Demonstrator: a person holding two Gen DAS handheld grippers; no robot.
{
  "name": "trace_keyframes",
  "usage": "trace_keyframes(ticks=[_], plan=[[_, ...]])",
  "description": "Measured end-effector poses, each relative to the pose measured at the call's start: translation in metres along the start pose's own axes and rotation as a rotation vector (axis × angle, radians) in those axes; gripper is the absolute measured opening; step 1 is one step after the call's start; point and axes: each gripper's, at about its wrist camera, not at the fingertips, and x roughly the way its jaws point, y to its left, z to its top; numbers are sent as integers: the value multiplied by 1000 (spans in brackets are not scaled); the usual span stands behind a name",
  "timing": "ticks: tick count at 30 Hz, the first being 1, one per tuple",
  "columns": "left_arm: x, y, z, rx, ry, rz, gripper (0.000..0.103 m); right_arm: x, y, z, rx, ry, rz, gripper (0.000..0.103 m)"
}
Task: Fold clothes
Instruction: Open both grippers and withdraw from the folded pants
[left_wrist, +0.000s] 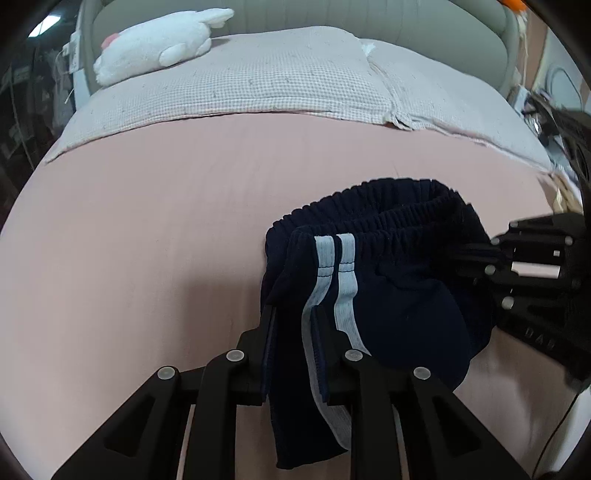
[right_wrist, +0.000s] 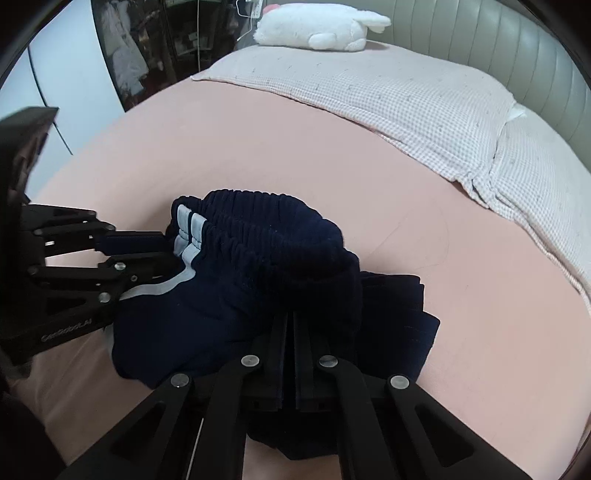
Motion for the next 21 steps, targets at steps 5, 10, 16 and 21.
trace_keyframes(ticks=[5, 10, 16, 21], plan=[[-14, 8, 9, -98, 12, 30, 17, -15, -2, -1, 40, -26, 35, 13], [-30, 12, 21, -204, 29, -2, 41, -51, -8, -9, 107, -99, 64, 80], [-56, 2, 24, -296, -19, -24, 90, -82, -21, -21, 223, -146, 85, 80], [-75, -12, 17, -337, -47, -32, 91, -102, -29, -37, 290, -156, 97, 80]])
